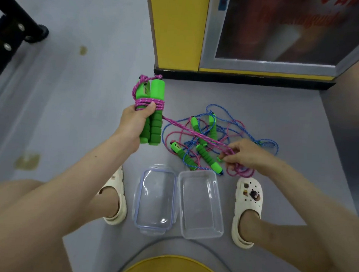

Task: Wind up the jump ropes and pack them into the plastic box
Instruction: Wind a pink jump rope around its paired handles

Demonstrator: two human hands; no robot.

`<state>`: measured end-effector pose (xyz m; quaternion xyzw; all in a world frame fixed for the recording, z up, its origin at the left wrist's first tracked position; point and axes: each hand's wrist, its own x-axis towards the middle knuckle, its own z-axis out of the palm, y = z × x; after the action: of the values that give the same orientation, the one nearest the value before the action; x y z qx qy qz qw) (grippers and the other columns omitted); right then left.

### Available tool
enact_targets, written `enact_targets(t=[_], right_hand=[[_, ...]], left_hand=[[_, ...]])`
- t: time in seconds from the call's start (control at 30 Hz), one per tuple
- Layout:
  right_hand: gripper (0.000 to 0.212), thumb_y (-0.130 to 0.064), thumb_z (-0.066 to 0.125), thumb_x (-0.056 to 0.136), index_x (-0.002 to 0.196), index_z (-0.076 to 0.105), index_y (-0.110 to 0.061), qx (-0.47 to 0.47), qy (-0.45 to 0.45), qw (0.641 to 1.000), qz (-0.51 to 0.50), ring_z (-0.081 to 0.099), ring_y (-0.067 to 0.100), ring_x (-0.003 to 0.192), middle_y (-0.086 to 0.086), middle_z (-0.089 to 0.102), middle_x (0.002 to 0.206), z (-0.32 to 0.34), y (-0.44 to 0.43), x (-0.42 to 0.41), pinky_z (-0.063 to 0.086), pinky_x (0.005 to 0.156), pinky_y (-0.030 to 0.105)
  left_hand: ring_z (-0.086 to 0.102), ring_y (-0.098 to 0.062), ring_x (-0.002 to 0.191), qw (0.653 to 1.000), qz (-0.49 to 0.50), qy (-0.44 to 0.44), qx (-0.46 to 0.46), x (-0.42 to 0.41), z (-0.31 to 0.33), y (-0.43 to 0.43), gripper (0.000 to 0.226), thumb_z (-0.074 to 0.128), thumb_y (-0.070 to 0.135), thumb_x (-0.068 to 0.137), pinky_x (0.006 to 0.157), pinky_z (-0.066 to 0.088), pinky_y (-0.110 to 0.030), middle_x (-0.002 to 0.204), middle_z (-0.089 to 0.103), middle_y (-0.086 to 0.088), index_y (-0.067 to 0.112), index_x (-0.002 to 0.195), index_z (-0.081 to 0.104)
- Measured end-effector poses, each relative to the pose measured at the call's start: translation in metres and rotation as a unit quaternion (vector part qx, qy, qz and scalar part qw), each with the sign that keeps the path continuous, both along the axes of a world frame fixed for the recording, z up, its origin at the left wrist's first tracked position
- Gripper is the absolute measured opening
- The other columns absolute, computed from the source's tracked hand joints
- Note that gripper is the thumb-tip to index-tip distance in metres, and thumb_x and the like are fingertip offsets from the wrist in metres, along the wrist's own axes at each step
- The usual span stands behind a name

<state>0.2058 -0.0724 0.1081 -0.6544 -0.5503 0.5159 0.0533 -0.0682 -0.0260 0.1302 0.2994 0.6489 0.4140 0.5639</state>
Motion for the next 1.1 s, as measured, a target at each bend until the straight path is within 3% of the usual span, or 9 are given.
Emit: enact_targets(t=[0.17,0.3,0.4,0.53,0.67,0.87,1.0,1.1], right_hand=[[0.014,-0.014,0.072,0.081,0.078,0.070,0.000,0.004,-0.043,0.998,0.036,0.063,0.012,0.061,0.009,0.071,0.069,-0.006,-0.013,0.019,0.049,0.064,0.023],[0.003,-0.007,0.071,0.081,0.079,0.070,-0.006,-0.011,-0.049,0.999,0.005,0.064,0.002,0.052,0.001,0.069,0.062,-0.016,-0.020,0.035,0.044,0.049,0.009],[0.007,-0.006,0.071,0.081,0.075,0.067,-0.007,-0.016,-0.070,0.997,-0.012,0.060,0.000,0.046,0.004,0.066,0.063,-0.018,-0.021,0.041,0.042,0.044,0.010],[0.017,-0.005,0.072,0.079,0.065,0.065,-0.011,-0.024,-0.112,0.993,0.019,0.058,0.005,0.047,0.002,0.063,0.058,-0.022,-0.021,0.048,0.044,0.047,0.016],[0.008,-0.010,0.073,0.080,0.073,0.069,-0.011,-0.032,-0.129,0.991,0.019,0.056,0.010,0.059,0.004,0.064,0.068,-0.028,-0.027,0.052,0.045,0.056,0.022],[0.010,-0.005,0.066,0.083,0.092,0.069,-0.010,-0.084,-0.119,0.989,-0.002,0.059,0.014,0.062,0.007,0.063,0.075,-0.040,-0.052,0.052,0.049,0.057,0.024],[0.003,-0.011,0.070,0.082,0.082,0.067,-0.011,-0.059,-0.108,0.990,-0.067,0.054,0.012,0.056,0.005,0.061,0.067,-0.042,-0.054,0.064,0.046,0.053,0.023],[0.019,-0.022,0.078,0.077,0.076,0.063,-0.011,-0.079,-0.035,0.979,-0.185,0.045,0.010,0.042,0.003,0.052,0.053,-0.040,-0.053,0.075,0.038,0.044,0.018]], left_hand=[[0.067,-0.028,0.083,0.999,0.022,0.026,0.002,-0.020,-0.007,0.000,0.018,0.064,0.025,0.090,0.074,0.057,-0.040,0.095,0.068,-0.013,0.011,0.101,0.063],[0.065,-0.028,0.081,0.997,0.062,0.038,-0.008,-0.035,-0.013,0.002,0.025,0.065,0.023,0.090,0.072,0.056,-0.040,0.095,0.066,-0.013,0.006,0.108,0.061],[0.064,-0.027,0.081,0.994,0.084,0.075,-0.005,-0.045,-0.017,0.004,0.023,0.065,0.023,0.090,0.075,0.055,-0.042,0.090,0.065,-0.009,0.008,0.106,0.061],[0.065,-0.032,0.093,0.985,0.095,0.145,-0.010,-0.058,-0.028,0.002,0.024,0.067,0.027,0.086,0.084,0.054,-0.047,0.097,0.065,-0.012,0.010,0.102,0.062],[0.062,-0.031,0.095,0.969,0.084,0.234,-0.015,-0.070,-0.035,-0.007,0.035,0.066,0.028,0.086,0.080,0.048,-0.038,0.106,0.064,-0.015,0.005,0.111,0.061],[0.058,-0.039,0.100,0.919,-0.002,0.392,-0.045,-0.092,-0.038,-0.027,0.044,0.060,0.037,0.087,0.080,0.045,-0.041,0.113,0.061,-0.018,0.006,0.116,0.051],[0.055,-0.041,0.108,0.890,-0.005,0.450,-0.072,-0.099,-0.037,-0.035,0.047,0.057,0.034,0.092,0.086,0.044,-0.045,0.121,0.057,-0.022,0.002,0.123,0.043],[0.055,-0.042,0.109,0.871,0.000,0.485,-0.082,-0.105,-0.038,-0.039,0.045,0.055,0.030,0.093,0.084,0.043,-0.045,0.121,0.057,-0.023,0.001,0.124,0.041]])
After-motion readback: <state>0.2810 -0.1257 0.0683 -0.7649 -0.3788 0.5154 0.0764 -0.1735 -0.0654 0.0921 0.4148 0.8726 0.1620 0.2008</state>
